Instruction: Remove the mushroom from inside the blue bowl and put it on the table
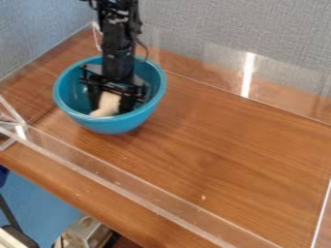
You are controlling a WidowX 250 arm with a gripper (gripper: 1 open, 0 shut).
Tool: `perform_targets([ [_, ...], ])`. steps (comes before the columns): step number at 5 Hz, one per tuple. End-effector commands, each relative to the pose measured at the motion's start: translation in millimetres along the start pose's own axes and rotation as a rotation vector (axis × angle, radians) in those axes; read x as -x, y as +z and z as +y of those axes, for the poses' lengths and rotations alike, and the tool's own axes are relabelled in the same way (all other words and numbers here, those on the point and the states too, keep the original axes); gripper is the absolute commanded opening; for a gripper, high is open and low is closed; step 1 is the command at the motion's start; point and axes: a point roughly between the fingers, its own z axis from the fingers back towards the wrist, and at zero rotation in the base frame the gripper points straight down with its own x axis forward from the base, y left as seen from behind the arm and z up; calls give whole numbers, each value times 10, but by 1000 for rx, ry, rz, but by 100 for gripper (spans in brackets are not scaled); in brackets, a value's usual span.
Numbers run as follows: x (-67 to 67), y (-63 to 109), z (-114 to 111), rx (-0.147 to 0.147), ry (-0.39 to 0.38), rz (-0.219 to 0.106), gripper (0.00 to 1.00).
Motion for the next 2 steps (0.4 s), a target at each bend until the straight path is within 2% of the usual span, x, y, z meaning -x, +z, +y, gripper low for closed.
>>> perform_targets([
  [1,52,352,124,-11,-34,-80,0],
  [2,79,382,198,-9,2,-83,0],
])
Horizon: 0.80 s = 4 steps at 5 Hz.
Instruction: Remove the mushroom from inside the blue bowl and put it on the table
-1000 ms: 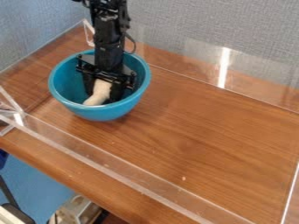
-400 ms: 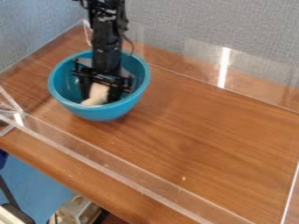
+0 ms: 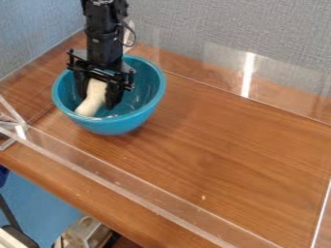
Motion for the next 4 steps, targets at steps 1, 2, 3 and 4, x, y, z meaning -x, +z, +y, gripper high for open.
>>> perform_targets([
  [1,9,257,144,-13,56,-72,0],
  [2,13,304,113,-14,55,-77,0],
  [3,15,346,79,-14,52,-82,0],
  [4,15,297,101,-15,10,-92,0],
])
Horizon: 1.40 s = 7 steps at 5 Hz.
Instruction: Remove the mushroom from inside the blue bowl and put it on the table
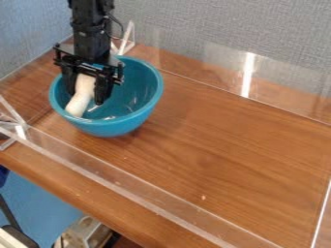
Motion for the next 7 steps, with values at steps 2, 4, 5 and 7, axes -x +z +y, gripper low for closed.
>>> perform_targets([
  [2,-33,122,81,-19,-80,-90,0],
  [4,-128,120,104,-19,20,-86,0],
  [5,-115,133,78,-20,9,-92,0],
  [7,-124,379,-70,-23,-20,-121,0],
])
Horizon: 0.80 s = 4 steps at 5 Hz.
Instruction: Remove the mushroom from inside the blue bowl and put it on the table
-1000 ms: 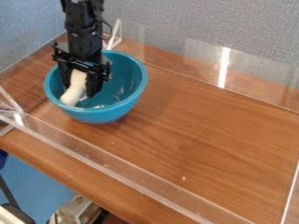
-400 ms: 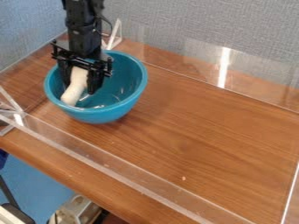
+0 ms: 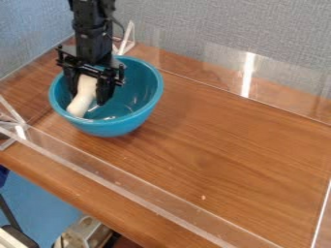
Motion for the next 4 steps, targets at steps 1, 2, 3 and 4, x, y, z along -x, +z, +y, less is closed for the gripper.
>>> perform_targets([
  [1,-67,335,16,-20,-33,-102,0],
  [2,-58,452,-19,-20,-78,-129,0],
  [3,-43,587,-83,-23,-127,-154,0],
  [4,2,791,-198,-23,-185,-176,0],
])
